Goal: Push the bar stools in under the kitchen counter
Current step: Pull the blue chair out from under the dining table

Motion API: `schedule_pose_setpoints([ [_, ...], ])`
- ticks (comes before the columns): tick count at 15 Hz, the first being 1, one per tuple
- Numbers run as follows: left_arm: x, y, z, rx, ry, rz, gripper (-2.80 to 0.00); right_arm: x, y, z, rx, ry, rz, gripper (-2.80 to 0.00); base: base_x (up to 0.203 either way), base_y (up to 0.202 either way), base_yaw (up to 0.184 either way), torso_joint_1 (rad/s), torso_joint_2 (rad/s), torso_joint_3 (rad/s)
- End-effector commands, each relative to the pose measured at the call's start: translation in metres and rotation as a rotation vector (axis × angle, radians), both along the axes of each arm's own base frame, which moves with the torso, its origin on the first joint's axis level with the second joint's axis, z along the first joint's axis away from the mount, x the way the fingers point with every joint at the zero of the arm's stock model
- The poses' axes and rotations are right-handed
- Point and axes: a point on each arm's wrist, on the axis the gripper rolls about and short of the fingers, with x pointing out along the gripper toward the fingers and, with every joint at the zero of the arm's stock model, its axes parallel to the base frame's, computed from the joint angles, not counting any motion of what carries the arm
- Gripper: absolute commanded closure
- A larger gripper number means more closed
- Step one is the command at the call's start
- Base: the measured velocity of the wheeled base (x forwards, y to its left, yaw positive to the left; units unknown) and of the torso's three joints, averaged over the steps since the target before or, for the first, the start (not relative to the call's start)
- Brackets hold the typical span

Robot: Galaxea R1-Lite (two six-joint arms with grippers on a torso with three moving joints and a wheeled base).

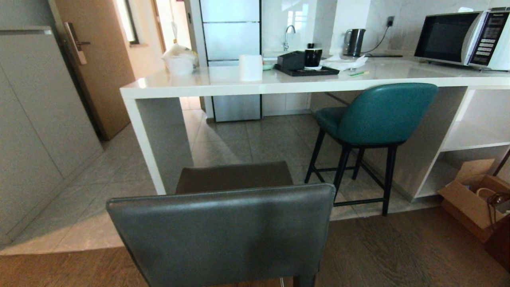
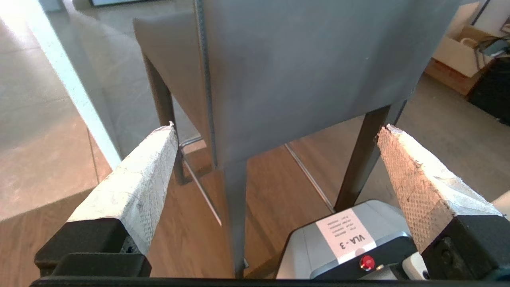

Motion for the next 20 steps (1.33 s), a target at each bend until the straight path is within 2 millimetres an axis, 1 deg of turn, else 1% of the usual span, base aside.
schedule_pose_setpoints([
  [1,-0.003,0.0,-0.001,-0.001,0.01,0.021,-2.8,0.0,-0.004,-0.018,0.023,-0.027,-0.254,-2.8,0.0,0.0,0.0,0.0,0.0,0.0],
  [2,-0.003,0.002,-0.001,0.003,0.02,0.078,-2.8,0.008,-0.007,-0.031,0.003,0.004,-0.413,-2.8,0.0,0.0,0.0,0.0,0.0,0.0],
  [3,-0.003,0.003,-0.001,0.011,0.025,0.149,-2.8,0.012,-0.009,-0.039,-0.02,0.019,-0.5,-2.8,0.0,0.0,0.0,0.0,0.0,0.0],
  [5,-0.003,0.006,-0.006,0.025,0.024,0.279,-2.8,0.013,-0.01,-0.041,-0.026,0.023,-0.53,-2.8,0.0,0.0,0.0,0.0,0.0,0.0],
  [8,-0.01,0.007,-0.008,0.049,-0.061,0.305,-2.8,0.016,-0.014,-0.048,0.001,0.063,-0.726,-2.8,0.0,0.0,0.0,0.0,0.0,0.0],
  [9,-0.012,0.007,-0.008,0.103,-0.094,0.302,-2.8,0.016,-0.014,-0.048,0.01,0.069,-0.726,-2.8,0.0,0.0,0.0,0.0,0.0,0.0],
  [11,-0.011,0.007,-0.009,0.14,-0.104,0.303,-2.8,0.016,-0.014,-0.049,0.036,0.083,-0.725,-2.8,0.0,0.0,0.0,0.0,0.0,0.0],
  [13,-0.008,0.009,-0.016,0.183,-0.087,0.392,-2.8,0.016,-0.014,-0.049,0.056,0.095,-0.732,-2.8,0.0,0.0,0.0,0.0,0.0,0.0],
  [15,-0.006,0.009,-0.015,0.156,-0.146,0.394,-2.8,0.016,-0.014,-0.049,0.06,0.097,-0.734,-2.8,0.0,0.0,0.0,0.0,0.0,0.0],
  [16,-0.005,0.009,-0.015,0.146,-0.149,0.396,-2.8,0.016,-0.015,-0.05,0.058,0.098,-0.754,-2.8,0.0,0.0,0.0,0.0,0.0,0.0],
  [17,-0.005,0.009,-0.015,0.131,-0.145,0.399,-2.8,0.017,-0.016,-0.052,0.047,0.102,-0.813,-2.8,0.0,0.0,0.0,0.0,0.0,0.0],
  [18,-0.006,0.009,-0.017,0.118,-0.119,0.404,-2.8,0.018,-0.016,-0.056,0.017,0.103,-0.827,-2.8,0.0,0.0,0.0,0.0,0.0,0.0],
  [20,-0.008,0.009,-0.017,0.115,-0.072,0.411,-2.8,0.018,-0.016,-0.057,-0.056,0.078,-0.803,-2.8,0.0,0.0,0.0,0.0,0.0,0.0],
])
